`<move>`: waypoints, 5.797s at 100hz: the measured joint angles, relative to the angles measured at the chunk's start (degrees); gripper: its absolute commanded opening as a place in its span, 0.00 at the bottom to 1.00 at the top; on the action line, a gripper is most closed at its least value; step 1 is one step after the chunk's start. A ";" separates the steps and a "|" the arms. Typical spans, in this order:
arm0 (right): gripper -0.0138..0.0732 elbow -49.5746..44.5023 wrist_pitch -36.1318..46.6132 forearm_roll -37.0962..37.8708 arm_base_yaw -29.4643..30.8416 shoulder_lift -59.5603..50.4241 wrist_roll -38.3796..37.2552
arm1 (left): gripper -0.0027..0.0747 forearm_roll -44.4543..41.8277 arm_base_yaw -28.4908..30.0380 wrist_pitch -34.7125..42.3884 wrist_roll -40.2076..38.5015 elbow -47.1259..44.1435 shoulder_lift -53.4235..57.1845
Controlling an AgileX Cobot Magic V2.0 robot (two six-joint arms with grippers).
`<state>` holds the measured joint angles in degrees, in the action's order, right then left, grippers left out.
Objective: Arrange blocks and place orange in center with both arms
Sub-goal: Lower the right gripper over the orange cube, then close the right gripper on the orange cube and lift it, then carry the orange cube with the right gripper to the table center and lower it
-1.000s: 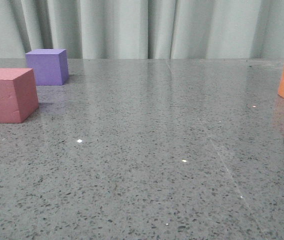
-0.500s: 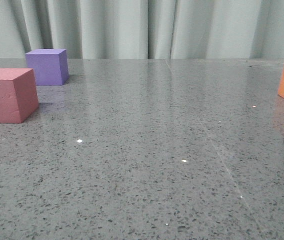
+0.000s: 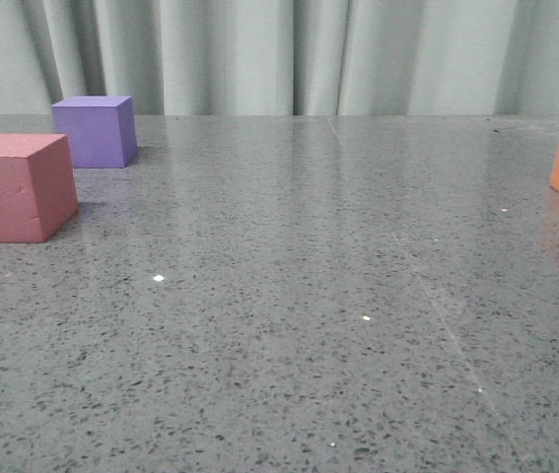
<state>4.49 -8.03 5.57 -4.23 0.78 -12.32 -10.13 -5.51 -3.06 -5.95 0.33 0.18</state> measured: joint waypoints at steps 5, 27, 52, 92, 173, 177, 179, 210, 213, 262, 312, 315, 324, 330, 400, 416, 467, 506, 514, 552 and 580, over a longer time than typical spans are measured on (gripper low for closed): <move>0.09 3.50 -2.97 -0.03 0.00 2.41 -0.16 | 0.01 0.00 0.00 0.00 0.00 0.00 0.00; 0.09 23.67 -21.03 -0.26 0.00 21.38 -0.38 | 0.01 0.00 0.00 0.00 0.00 0.00 0.00; 0.09 40.35 -28.51 -0.61 0.00 42.42 -0.38 | 0.01 0.00 0.00 0.00 0.00 0.00 0.00; 0.58 45.81 -25.08 -0.61 0.00 53.95 -0.30 | 0.01 0.00 0.00 0.00 0.00 0.00 0.00; 0.87 64.97 -33.65 -0.68 0.00 73.55 2.93 | 0.01 0.00 0.00 0.00 0.00 0.00 0.00; 0.87 65.48 -33.76 -0.68 0.00 74.93 3.06 | 0.01 0.00 0.00 0.00 0.00 0.00 0.00; 0.87 65.61 -33.76 -0.68 0.00 75.51 3.17 | 0.01 0.00 0.00 0.00 0.00 0.00 0.00; 0.87 65.85 -33.99 -0.73 0.00 81.05 3.28 | 0.01 0.00 0.00 0.00 0.00 0.00 0.00; 0.87 65.85 -33.99 -0.73 0.00 81.34 3.28 | 0.01 0.00 0.00 0.00 0.00 0.00 0.00; 0.87 65.85 -35.04 -0.82 0.00 85.23 3.39 | 0.01 0.00 0.00 0.00 0.00 0.00 0.00; 0.87 65.85 -35.13 -0.82 0.28 85.86 3.14 | 0.01 0.00 0.00 0.00 0.00 0.00 0.00; 0.87 65.85 -35.13 -0.82 0.28 86.17 3.14 | 0.01 0.00 0.00 0.00 0.00 0.00 0.00; 0.87 65.85 -35.13 -0.82 0.28 87.55 3.14 | 0.01 0.00 0.00 0.00 0.00 0.00 0.00; 0.87 65.85 -35.13 -0.82 0.28 88.45 3.14 | 0.01 0.00 0.00 0.00 0.00 0.00 0.00; 0.43 65.94 -35.88 -1.03 0.28 92.64 2.70 | 0.01 0.00 0.00 0.00 0.00 0.00 0.00; 0.43 66.28 -36.29 -4.43 -0.08 90.89 2.70 | 0.01 0.00 0.00 0.00 0.00 0.00 0.00; 0.43 83.77 -38.56 -7.71 -17.83 92.94 -5.01 | 0.01 0.00 0.00 0.00 0.00 0.00 0.00; 0.43 95.72 -40.05 -4.81 -29.10 107.53 -17.15 | 0.01 0.00 0.00 0.00 0.00 0.00 0.00; 0.43 97.95 -41.06 -0.91 -30.92 109.62 -20.74 | 0.01 0.00 0.00 0.00 0.00 0.00 0.00; 0.43 100.13 -43.10 10.17 -34.91 113.60 -34.09 | 0.01 0.00 0.00 0.00 0.00 0.00 0.00; 0.66 100.24 -44.52 10.79 -34.91 115.78 -34.65 | 0.01 0.00 0.00 0.00 0.00 0.00 0.00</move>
<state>104.73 -52.55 16.36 -39.14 116.56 -46.97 -10.13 -5.51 -3.06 -5.95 0.33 0.18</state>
